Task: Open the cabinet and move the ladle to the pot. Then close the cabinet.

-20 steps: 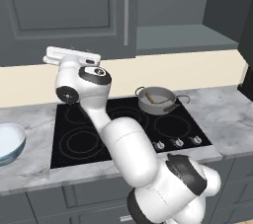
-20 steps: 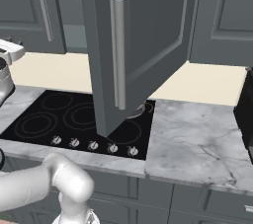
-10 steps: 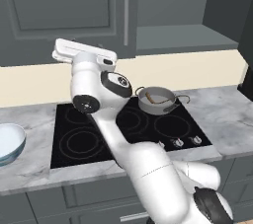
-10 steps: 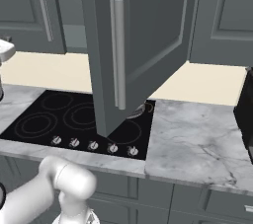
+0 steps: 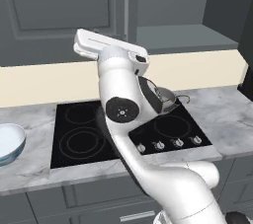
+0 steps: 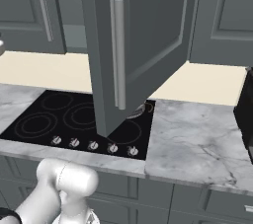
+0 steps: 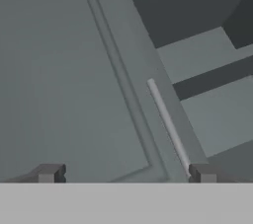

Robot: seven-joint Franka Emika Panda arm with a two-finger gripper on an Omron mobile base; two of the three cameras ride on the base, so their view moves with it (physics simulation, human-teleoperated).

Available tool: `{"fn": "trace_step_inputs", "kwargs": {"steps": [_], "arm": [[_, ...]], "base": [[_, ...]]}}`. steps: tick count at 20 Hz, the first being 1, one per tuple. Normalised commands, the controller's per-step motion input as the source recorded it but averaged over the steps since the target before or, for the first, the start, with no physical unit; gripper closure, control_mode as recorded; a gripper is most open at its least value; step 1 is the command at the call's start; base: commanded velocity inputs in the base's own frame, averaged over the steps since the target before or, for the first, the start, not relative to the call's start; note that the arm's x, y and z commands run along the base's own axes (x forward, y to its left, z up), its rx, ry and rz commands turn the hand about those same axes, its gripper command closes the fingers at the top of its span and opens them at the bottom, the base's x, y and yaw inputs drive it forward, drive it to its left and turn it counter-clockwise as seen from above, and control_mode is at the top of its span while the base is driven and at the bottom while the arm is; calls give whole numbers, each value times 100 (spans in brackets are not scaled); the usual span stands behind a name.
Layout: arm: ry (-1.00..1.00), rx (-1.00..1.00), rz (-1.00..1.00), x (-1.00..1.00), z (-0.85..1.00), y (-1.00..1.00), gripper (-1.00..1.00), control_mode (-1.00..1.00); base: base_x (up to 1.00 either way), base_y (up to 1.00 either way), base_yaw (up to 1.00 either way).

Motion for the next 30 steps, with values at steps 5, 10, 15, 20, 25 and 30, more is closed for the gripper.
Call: {"fn": "trace_step_inputs", "kwargs": {"steps": [5, 10, 15, 20, 25, 30], "arm": [[6, 0, 0, -100, 1, -73, -100, -100], [7, 0, 0, -100, 0, -83, -100, -100], [8, 0, 0, -100, 0, -79, -100, -100], [12, 0, 0, -87, 0, -73, -100, -100], [10, 0, 0, -52, 0, -52, -100, -100], [7, 0, 0, -48, -1, -38, -100, -100]], "base": [[0, 0, 0], [0, 0, 0], [0, 0, 0], [0, 0, 0], [0, 0, 0], [0, 0, 0]]}}
